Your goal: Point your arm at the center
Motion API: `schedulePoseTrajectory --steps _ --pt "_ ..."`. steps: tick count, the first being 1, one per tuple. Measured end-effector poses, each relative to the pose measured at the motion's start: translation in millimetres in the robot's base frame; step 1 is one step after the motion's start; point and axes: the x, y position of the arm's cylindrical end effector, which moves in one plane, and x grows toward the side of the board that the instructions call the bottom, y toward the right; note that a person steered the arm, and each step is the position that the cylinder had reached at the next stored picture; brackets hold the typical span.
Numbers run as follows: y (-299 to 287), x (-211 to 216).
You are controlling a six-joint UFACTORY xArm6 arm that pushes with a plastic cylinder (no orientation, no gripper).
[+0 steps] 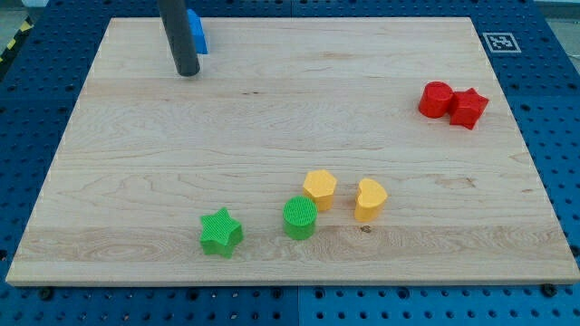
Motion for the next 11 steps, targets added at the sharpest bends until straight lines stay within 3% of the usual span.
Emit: schedulePoseTrajectory --steps 4,11 --pt "1.5 26.2" --pt "213.3 143.7"
